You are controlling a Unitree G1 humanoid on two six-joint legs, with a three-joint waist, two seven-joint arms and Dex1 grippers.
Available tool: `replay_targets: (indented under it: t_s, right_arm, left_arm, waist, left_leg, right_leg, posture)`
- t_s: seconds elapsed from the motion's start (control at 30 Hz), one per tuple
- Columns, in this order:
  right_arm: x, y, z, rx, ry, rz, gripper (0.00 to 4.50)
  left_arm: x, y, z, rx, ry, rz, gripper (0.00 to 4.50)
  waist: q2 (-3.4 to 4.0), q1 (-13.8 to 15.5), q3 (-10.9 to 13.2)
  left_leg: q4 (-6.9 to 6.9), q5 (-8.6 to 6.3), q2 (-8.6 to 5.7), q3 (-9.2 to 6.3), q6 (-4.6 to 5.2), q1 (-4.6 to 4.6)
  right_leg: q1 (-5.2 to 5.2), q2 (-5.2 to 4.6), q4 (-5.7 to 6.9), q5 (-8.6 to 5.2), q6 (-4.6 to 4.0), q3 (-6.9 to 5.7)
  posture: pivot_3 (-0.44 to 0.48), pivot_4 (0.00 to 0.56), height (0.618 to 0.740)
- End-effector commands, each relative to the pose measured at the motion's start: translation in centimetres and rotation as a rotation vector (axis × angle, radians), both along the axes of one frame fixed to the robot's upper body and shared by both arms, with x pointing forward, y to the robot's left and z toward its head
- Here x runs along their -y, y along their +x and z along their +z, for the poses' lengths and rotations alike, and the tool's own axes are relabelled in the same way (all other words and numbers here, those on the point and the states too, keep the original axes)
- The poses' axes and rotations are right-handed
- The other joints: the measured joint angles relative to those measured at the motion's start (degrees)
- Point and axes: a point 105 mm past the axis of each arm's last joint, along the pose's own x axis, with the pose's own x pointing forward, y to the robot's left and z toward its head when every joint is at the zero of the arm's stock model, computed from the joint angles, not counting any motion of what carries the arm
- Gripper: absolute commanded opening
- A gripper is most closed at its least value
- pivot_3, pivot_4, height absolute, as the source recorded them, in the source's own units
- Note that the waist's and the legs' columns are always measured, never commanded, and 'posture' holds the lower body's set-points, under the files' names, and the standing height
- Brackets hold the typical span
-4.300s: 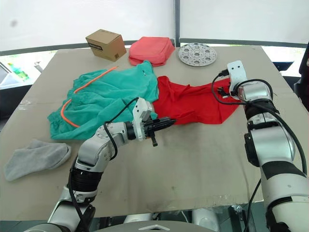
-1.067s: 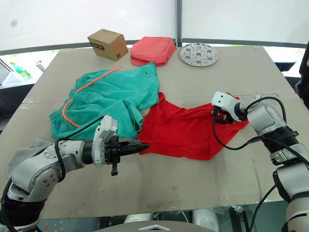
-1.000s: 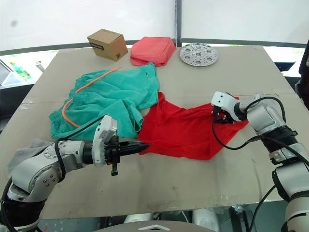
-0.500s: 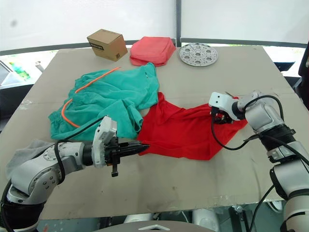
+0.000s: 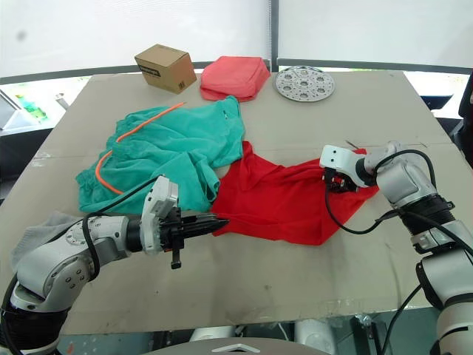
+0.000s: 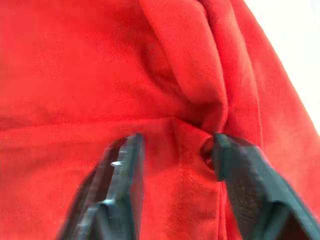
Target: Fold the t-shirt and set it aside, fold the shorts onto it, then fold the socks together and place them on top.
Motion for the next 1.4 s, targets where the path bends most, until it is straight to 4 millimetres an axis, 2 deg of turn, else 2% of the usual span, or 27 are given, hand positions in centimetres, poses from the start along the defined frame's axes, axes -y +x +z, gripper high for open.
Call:
replay_targets:
  t_s: [0.03, 0.07, 0.1, 0.2, 0.3, 0.43, 0.6, 0.63, 0.7, 0.8, 0.87, 0.93, 1.0, 1.07, 1.1, 1.2, 1.27, 1.33, 1.4]
  right_arm:
    - [0.5, 0.2, 1.4, 0.044, -0.024, 0.017, 0.79]
    - [0.4, 0.2, 1.4, 0.043, -0.021, 0.02, 0.31]
    - [0.4, 0.2, 1.4, 0.043, -0.018, 0.021, 0.04]
    - [0.2, 0.5, 1.1, 0.058, -0.02, 0.023, 0.04]
    - [0.4, 0.4, 1.6, 0.075, -0.026, 0.03, 0.04]
    - [1.1, -0.5, 4.0, 0.125, -0.004, 0.023, 0.04]
    - [1.9, -3.0, 7.8, 0.19, 0.098, -0.038, 0.04]
    - [2.4, -4.2, 8.6, 0.194, 0.119, -0.073, 0.04]
    - [2.9, -7.0, 9.6, 0.163, 0.186, -0.127, 0.04]
    - [4.0, -11.0, 9.8, 0.079, 0.237, -0.197, 0.04]
    - [5.2, -13.4, 10.2, 0.023, 0.274, -0.252, 0.04]
    - [5.8, -15.1, 11.7, 0.022, 0.339, -0.285, 0.04]
    - [5.7, -15.7, 13.6, 0.058, 0.431, -0.299, 0.04]
    - [5.8, -15.6, 15.1, 0.12, 0.486, -0.311, 0.04]
    - [6.0, -15.1, 15.9, 0.176, 0.506, -0.323, 0.04]
    - [7.1, -11.2, 17.9, 0.427, 0.548, -0.407, 0.04]
    - [7.8, -8.0, 18.1, 0.553, 0.509, -0.482, 0.04]
    - [8.3, -5.3, 18.7, 0.651, 0.507, -0.571, 0.04]
    - [8.7, -2.3, 20.7, 0.79, 0.51, -0.68, 0.04]
  left_arm:
    - [0.1, -0.1, 0.7, 0.045, -0.002, -0.008, 0.0]
    - [0.1, -0.2, 0.7, 0.045, -0.002, -0.007, 0.0]
    - [0.1, -0.2, 0.7, 0.045, -0.002, -0.007, 0.0]
    - [0.1, 0.0, 0.7, 0.049, -0.002, -0.001, 0.0]
    - [0.1, 0.1, 0.6, 0.051, -0.001, 0.009, 0.0]
    - [-0.2, 0.4, 0.5, 0.054, -0.002, 0.042, 0.0]
    - [-1.2, 2.4, 1.1, 0.079, -0.05, 0.17, 0.0]
    - [-1.5, 3.3, 1.4, 0.112, -0.072, 0.227, 0.0]
    - [-1.6, 4.0, 2.1, 0.112, -0.149, 0.256, 0.0]
    - [-1.4, 2.9, 2.6, 0.027, -0.17, 0.15, 0.0]
    - [-1.7, 1.7, 3.6, -0.039, -0.192, 0.044, 0.0]
    - [-2.2, 0.4, 5.5, -0.119, -0.237, -0.083, 0.0]
    - [-2.8, -0.3, 8.0, -0.201, -0.309, -0.176, 0.0]
    - [-3.1, 0.3, 10.5, -0.217, -0.375, -0.219, 0.0]
    - [-3.0, 1.3, 11.7, -0.187, -0.403, -0.215, 0.0]
    - [-1.7, 7.2, 15.3, -0.016, -0.511, -0.066, 0.0]
    - [-0.7, 11.7, 17.1, 0.098, -0.541, 0.09, 0.0]
    - [-0.2, 15.1, 18.4, 0.176, -0.54, 0.211, 0.0]
    - [-0.4, 18.6, 20.9, 0.325, -0.54, 0.378, 0.0]
  waist:
    - [0.0, -0.02, 0.0]
    - [0.0, -0.06, 0.0]
    - [0.0, -0.08, 0.0]
    - [0.01, -0.1, 0.01]
    - [0.01, -0.08, 0.01]
    - [0.07, 0.15, 0.04]
    - [0.06, 0.32, 0.03]
    - [0.06, 0.37, 0.03]
    - [0.04, 0.98, 0.01]
    - [0.01, 1.58, -0.01]
    - [0.0, 1.52, -0.01]
    - [-0.02, 1.45, 0.01]
    - [0.13, 1.14, 0.1]
    - [0.11, 0.96, 0.1]
    - [0.07, 0.92, 0.07]
    - [-0.25, 1.47, 0.16]
    - [-0.55, 1.53, 0.0]
    - [-0.64, 1.34, 0.05]
    - [-0.61, 0.98, 0.07]
  left_leg:
    - [0.0, 0.0, 0.0, 0.0, 0.0, 0.0]
    - [0.0, 0.0, 0.0, 0.01, 0.0, 0.0]
    - [0.0, 0.0, 0.0, 0.01, 0.0, 0.0]
    - [-0.01, 0.0, 0.01, 0.01, 0.0, 0.0]
    - [-0.01, 0.0, 0.01, 0.03, 0.0, 0.0]
    - [-0.01, 0.0, 0.0, 0.02, 0.0, -0.02]
    - [0.0, 0.0, 0.01, -0.06, 0.0, -0.06]
    - [0.0, 0.0, 0.01, -0.08, 0.0, -0.04]
    - [0.0, 0.0, 0.01, -0.13, 0.01, -0.07]
    - [0.02, -0.01, 0.02, -0.23, 0.01, -0.16]
    - [0.01, -0.01, 0.02, -0.28, 0.0, -0.19]
    - [0.02, -0.01, 0.02, -0.3, 0.01, -0.18]
    - [0.07, -0.01, 0.02, -0.25, 0.01, -0.07]
    - [0.07, -0.01, 0.06, -0.07, 0.03, 0.04]
    - [0.07, -0.01, 0.08, -0.02, 0.03, 0.1]
    - [0.21, 0.0, 0.04, -0.05, 0.05, 0.09]
    - [0.25, 0.07, -0.07, -0.04, 0.12, -0.07]
    - [0.26, 0.09, -0.18, 0.07, 0.08, -0.12]
    - [0.21, 0.23, -0.26, 0.23, -0.14, -0.21]
  right_leg:
    - [0.0, 0.0, 0.0, 0.0, 0.0, -0.02]
    - [0.0, 0.0, 0.0, 0.0, 0.0, -0.05]
    - [0.0, 0.0, 0.0, 0.0, 0.0, -0.06]
    - [0.01, 0.02, 0.0, 0.0, 0.0, -0.06]
    - [0.0, 0.02, 0.0, 0.0, 0.0, -0.07]
    - [0.01, 0.0, 0.0, 0.0, 0.0, -0.08]
    - [0.01, -0.05, -0.02, 0.0, 0.01, -0.01]
    - [0.02, -0.04, -0.02, 0.0, 0.01, -0.02]
    - [0.03, -0.08, -0.02, 0.0, 0.01, -0.05]
    - [0.03, -0.07, -0.04, 0.0, 0.0, -0.15]
    - [0.04, -0.08, -0.05, 0.0, 0.0, -0.23]
    - [0.05, -0.08, -0.04, -0.02, -0.03, -0.26]
    - [0.05, -0.04, -0.02, -0.13, -0.22, -0.27]
    - [0.06, -0.05, -0.02, -0.13, -0.23, -0.36]
    - [0.1, -0.06, -0.03, -0.13, -0.22, -0.36]
    - [0.15, 0.26, -0.01, -0.11, -0.13, -0.53]
    - [0.08, 0.27, -0.05, 0.18, 0.27, -0.43]
    - [0.08, 0.24, -0.07, 0.2, 0.29, -0.3]
    - [-0.12, 0.16, -0.03, 0.25, 0.38, -0.11]
  posture:
    - [0.0, 0.15, 0.74]
    - [0.0, 0.15, 0.74]
    - [0.0, 0.15, 0.74]
    - [0.0, 0.15, 0.74]
    - [0.0, 0.15, 0.74]
    - [0.0, 0.15, 0.74]
    - [0.0, 0.15, 0.74]
    - [0.0, 0.15, 0.74]
    - [0.0, 0.15, 0.74]
    - [0.0, 0.15, 0.74]
    - [0.0, 0.15, 0.74]
    - [0.0, 0.15, 0.74]
    - [0.0, 0.15, 0.74]
    - [0.0, 0.15, 0.74]
    - [0.0, 0.15, 0.74]
    - [0.0, 0.15, 0.74]
    - [0.0, 0.15, 0.74]
    - [0.0, 0.15, 0.74]
    - [0.0, 0.15, 0.74]
